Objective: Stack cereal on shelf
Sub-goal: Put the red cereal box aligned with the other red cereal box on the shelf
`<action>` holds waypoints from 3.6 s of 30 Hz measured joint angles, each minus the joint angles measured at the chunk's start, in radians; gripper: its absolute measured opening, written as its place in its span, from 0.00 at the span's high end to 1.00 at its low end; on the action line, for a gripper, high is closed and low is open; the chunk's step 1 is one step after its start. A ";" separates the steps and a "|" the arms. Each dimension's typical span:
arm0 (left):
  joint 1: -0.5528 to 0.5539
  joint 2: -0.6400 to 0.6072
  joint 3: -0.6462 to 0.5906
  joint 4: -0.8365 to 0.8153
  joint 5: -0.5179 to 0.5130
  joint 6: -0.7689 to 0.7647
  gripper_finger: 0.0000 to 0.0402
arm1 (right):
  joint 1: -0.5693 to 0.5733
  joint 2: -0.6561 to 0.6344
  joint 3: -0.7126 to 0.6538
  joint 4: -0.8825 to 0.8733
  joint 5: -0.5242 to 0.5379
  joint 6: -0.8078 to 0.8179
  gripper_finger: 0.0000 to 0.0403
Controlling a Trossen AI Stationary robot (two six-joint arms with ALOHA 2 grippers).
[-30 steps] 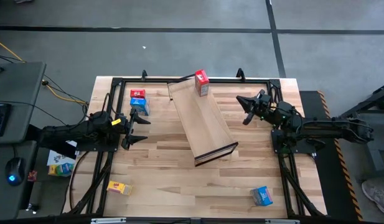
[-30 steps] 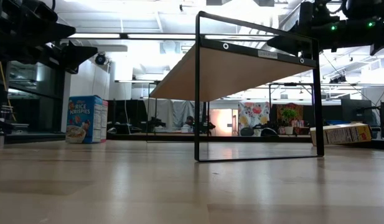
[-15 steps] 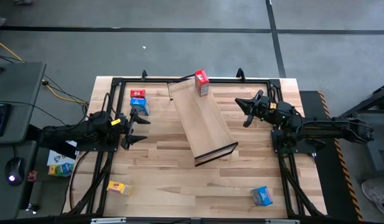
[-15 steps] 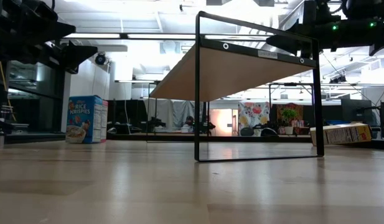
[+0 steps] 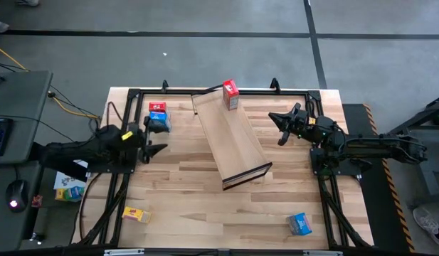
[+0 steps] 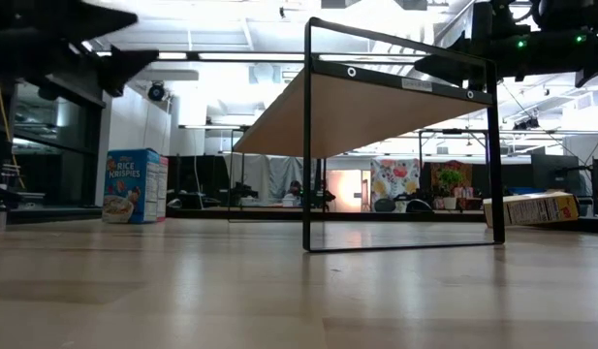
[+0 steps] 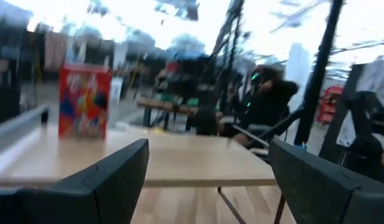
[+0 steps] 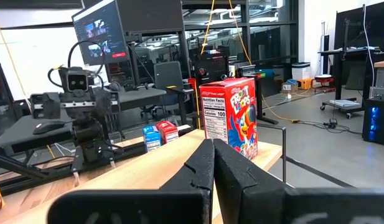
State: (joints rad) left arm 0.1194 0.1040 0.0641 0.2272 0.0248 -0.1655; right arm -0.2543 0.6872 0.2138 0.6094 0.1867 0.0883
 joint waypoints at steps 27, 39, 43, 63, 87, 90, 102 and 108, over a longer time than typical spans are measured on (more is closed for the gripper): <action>0.568 0.938 1.023 -1.148 -0.104 0.310 0.20 | 0.000 0.001 0.000 -0.029 0.001 0.008 1.00; 0.591 1.021 1.023 -1.156 -0.258 0.252 0.20 | 0.000 0.001 0.000 -0.029 0.001 0.008 1.00; 0.601 1.067 1.023 -1.161 -0.332 0.307 0.20 | 0.000 0.001 0.000 -0.030 0.001 0.008 1.00; 0.696 1.194 1.022 -1.229 -0.199 0.666 0.20 | 0.000 0.001 0.000 -0.046 0.007 0.008 1.00; 0.643 1.193 0.947 -1.198 -0.360 0.664 0.20 | 0.000 0.001 0.000 -0.048 0.013 0.005 1.00; 0.620 1.193 0.947 -1.198 -0.371 0.667 0.20 | 0.000 0.001 0.000 -0.048 0.013 0.005 1.00; 0.606 1.193 0.946 -1.175 -0.372 0.716 0.20 | 0.000 0.001 0.000 -0.053 0.013 0.001 1.00; 0.607 1.192 0.946 -1.137 -0.395 0.742 0.20 | 0.000 0.001 0.000 -0.053 0.020 0.001 1.00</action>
State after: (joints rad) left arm 0.7265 1.2961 1.0096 -0.9101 -0.3703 0.5761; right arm -0.2545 0.6880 0.2138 0.5564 0.2072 0.0890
